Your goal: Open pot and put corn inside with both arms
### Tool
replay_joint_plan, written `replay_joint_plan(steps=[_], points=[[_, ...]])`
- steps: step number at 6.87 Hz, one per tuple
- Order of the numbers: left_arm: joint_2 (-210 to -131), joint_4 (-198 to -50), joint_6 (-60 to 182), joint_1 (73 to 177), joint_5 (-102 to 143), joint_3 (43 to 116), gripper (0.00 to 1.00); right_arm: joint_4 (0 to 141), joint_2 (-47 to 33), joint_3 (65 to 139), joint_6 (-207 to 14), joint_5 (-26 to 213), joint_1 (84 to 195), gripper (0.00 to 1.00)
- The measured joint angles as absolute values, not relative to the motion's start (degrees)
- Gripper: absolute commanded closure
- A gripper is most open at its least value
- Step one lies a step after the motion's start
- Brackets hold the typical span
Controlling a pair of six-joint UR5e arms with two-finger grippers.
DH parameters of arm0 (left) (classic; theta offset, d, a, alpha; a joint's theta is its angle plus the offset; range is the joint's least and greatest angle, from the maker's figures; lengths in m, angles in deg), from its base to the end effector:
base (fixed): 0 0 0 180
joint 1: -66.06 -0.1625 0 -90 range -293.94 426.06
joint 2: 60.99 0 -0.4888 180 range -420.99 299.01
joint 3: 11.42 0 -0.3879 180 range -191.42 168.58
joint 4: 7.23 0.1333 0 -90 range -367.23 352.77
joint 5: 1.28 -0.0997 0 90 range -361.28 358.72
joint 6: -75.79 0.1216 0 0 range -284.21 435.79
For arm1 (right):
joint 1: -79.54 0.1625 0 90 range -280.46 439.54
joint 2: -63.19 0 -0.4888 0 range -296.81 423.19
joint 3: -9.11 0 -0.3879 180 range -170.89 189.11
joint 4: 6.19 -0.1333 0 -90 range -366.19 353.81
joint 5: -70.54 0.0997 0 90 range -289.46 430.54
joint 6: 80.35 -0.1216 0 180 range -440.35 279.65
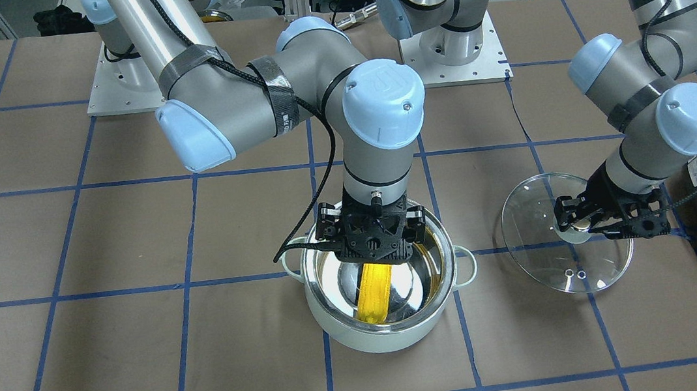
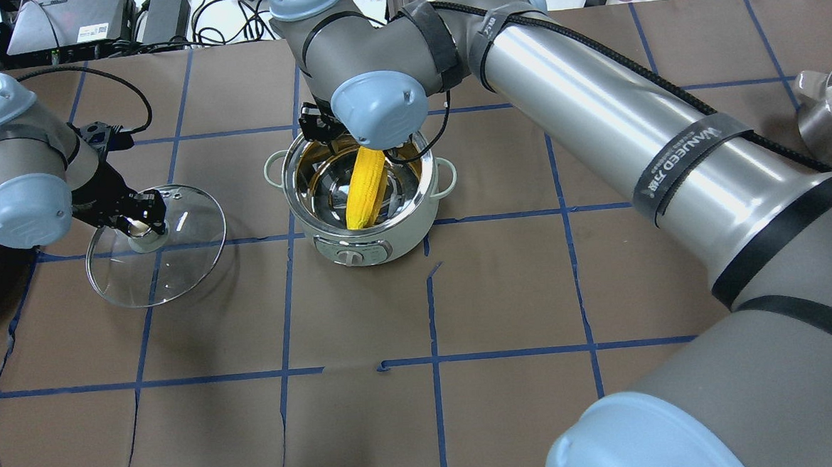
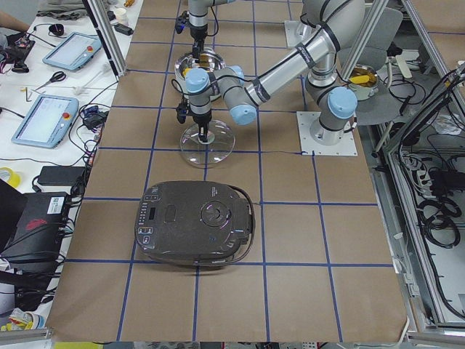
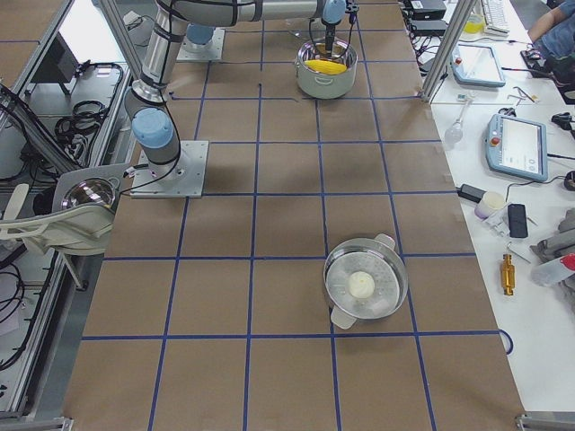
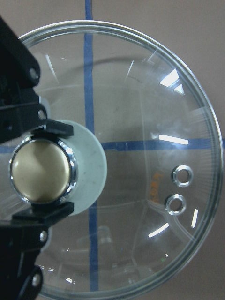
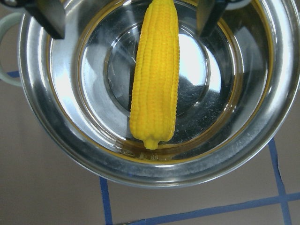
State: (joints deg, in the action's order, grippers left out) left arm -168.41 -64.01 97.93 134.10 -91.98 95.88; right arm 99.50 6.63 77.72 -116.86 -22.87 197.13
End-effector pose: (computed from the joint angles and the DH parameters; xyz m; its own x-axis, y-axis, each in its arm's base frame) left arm 0.0878 -0.5702 0.2838 -1.0000 0.0033 -0.0014 0.0033 0.9996 0.0288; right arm 0.4618 -0.6116 0.3746 -0.9875 0.1573 0.0099 0.1559 0.9840 -0.0863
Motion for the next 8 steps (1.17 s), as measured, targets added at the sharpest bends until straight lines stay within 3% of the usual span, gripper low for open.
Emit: replay_joint_plan(steps=[2, 6, 8], points=[[-168.9, -63.8, 97.9, 134.0, -92.0, 96.0, 0.69, 99.2, 3.9, 78.6, -113.2, -23.1, 193.7, 0.0], [-169.7, -61.5, 97.2, 131.5, -92.1, 96.1, 0.67, 94.1, -9.2, 86.2, -100.7, -22.4, 178.8, 0.0], [-169.9, -61.6, 95.6, 131.4, -92.0, 96.1, 0.23, 88.7, -16.6, 90.5, -86.1, -22.4, 172.5, 0.0]])
